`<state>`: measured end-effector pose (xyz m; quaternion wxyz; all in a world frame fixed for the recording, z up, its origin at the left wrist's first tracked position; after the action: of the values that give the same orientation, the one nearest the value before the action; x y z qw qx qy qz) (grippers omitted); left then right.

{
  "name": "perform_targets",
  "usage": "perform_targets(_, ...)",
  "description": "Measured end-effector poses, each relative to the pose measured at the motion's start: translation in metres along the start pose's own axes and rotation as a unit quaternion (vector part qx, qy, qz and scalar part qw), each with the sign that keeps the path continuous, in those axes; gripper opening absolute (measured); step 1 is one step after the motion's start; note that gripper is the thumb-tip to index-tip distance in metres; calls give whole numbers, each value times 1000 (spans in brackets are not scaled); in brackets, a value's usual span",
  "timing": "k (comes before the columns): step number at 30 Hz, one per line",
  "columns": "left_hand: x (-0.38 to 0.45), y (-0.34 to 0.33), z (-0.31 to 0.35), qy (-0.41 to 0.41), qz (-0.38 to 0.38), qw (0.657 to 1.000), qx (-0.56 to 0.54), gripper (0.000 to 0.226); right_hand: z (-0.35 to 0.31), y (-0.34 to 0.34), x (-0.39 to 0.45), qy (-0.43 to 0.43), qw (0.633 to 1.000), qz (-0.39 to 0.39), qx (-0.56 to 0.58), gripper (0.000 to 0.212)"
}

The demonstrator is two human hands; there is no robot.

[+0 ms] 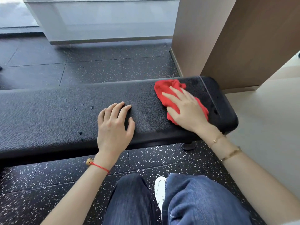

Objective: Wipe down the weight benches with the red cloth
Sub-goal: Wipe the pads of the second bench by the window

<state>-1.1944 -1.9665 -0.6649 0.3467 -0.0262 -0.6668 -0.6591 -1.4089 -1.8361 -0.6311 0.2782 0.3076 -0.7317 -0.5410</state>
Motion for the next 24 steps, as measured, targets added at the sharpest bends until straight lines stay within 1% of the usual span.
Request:
perform_targets(2,-1,0,-1,-3,1,1000,-1,40,18,4,-25,-22,1000,16,11,53)
perform_targets(4,-1,0,-1,-1,0,1000,-2,40,45,10,-36,-81,995,51,-4,52)
perform_targets(6,-1,0,1,1,-4,1000,-1,41,73,16,-29,-156,984,80,-21,49)
perform_targets(9,-1,1,2,3,-8,1000,-1,41,84,21,4,-225,971,77,-11,49)
perform_targets(11,0,1,3,4,-8,1000,-4,41,72,19,20,-223,973,59,-10,50)
perform_targets(12,0,1,3,5,-8,1000,-5,42,63,18,21,-205,977,48,-14,51)
perform_targets(15,0,2,2,4,-5,1000,-9,41,40,11,-7,-100,995,21,-14,51)
perform_targets(17,0,2,1,2,-5,1000,-11,41,39,9,-34,-57,998,19,0,52)
perform_targets(19,-1,2,1,2,-5,1000,-11,41,55,13,-41,-70,997,32,8,52)
perform_targets(22,-1,3,3,5,-6,1000,-10,41,83,19,-12,-156,986,60,-16,49)
perform_targets(24,0,3,5,6,-8,1000,-7,41,84,19,20,-203,978,54,-15,49)
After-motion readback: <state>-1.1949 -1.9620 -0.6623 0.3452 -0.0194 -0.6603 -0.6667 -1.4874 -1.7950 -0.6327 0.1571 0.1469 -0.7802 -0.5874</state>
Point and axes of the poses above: each hand's wrist, its own x-axis towards the middle knuckle, its own y-axis out of the back of the hand, z = x × y, the point moved 2 cm from there along x, towards the middle knuckle, and after that the axes turned 14 degrees about -y, right-handed, at the moved point
